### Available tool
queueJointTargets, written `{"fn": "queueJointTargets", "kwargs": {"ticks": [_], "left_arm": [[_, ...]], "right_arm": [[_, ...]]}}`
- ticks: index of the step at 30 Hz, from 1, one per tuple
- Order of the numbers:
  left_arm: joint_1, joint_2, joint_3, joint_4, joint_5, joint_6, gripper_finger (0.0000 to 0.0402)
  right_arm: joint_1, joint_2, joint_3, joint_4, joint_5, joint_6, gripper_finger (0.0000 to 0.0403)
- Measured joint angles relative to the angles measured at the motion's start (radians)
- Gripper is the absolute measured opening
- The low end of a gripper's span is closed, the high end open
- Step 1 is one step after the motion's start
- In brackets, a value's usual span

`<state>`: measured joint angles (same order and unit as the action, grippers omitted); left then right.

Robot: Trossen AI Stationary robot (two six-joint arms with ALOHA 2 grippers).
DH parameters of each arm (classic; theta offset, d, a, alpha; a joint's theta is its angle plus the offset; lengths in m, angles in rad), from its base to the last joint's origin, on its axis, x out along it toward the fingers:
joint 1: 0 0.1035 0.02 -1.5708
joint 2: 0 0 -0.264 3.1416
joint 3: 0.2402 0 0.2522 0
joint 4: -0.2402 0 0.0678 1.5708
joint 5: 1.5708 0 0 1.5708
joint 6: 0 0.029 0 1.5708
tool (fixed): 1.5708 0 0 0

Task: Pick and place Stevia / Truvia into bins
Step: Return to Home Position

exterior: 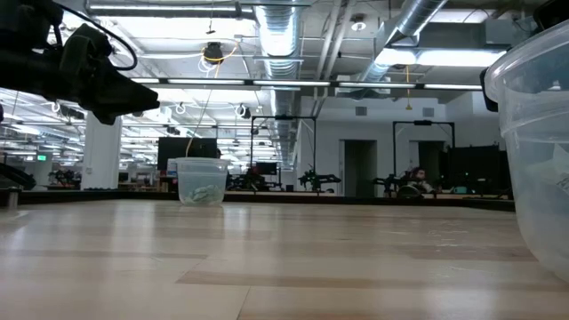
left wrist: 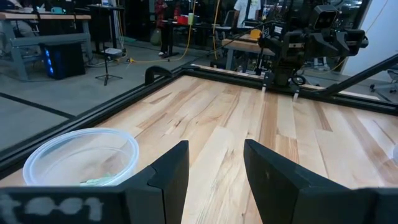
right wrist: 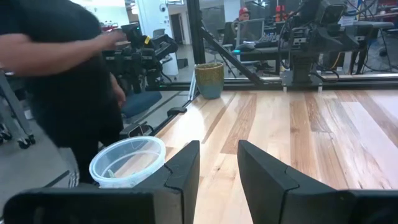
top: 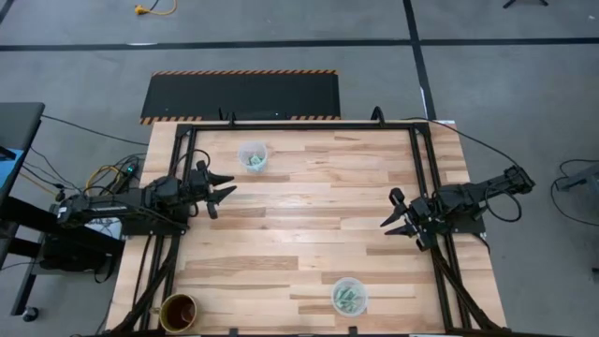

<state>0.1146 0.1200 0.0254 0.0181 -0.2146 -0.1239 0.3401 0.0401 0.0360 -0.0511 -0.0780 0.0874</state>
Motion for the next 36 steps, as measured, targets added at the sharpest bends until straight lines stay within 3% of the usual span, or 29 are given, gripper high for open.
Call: {"fn": "queueJointTargets", "kwargs": {"ticks": [36], "left_arm": [[0.0, 0.006, -0.001, -0.006, 0.057, 0.03, 0.0143]], "right_arm": [[0.0, 0.0, 0.0, 0.0, 0.0, 0.0, 0.0102]]}}
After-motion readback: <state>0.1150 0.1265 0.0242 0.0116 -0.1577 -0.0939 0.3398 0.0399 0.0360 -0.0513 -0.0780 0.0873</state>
